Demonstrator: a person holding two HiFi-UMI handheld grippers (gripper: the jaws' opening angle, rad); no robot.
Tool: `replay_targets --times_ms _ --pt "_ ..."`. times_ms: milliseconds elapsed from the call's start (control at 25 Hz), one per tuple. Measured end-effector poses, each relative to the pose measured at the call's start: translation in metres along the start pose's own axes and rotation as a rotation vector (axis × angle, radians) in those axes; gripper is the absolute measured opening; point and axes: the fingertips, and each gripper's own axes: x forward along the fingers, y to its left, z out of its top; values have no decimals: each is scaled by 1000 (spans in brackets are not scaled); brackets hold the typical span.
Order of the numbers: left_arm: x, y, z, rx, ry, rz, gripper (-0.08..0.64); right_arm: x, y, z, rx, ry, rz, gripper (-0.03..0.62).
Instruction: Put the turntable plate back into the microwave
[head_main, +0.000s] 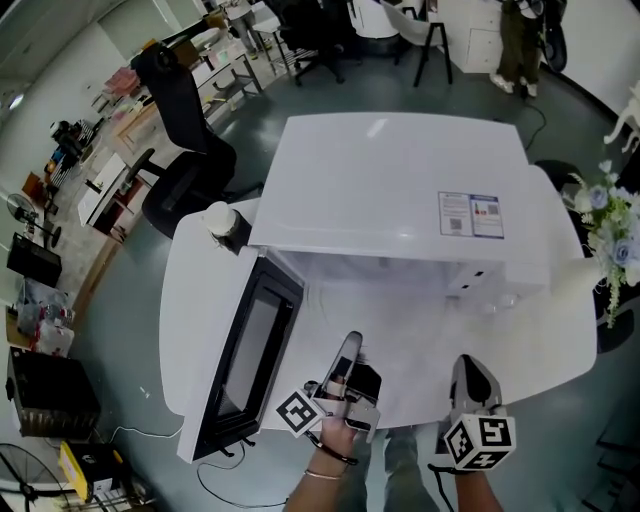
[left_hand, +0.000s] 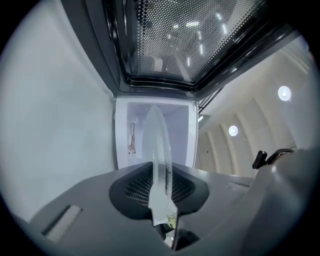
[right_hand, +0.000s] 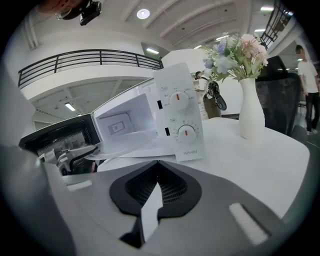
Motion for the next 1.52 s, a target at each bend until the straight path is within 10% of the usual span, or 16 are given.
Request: replay_targets --times_ms 1520 --pt "86 18 21 -9 -6 16 60 19 -18 0 0 49 -44 9"
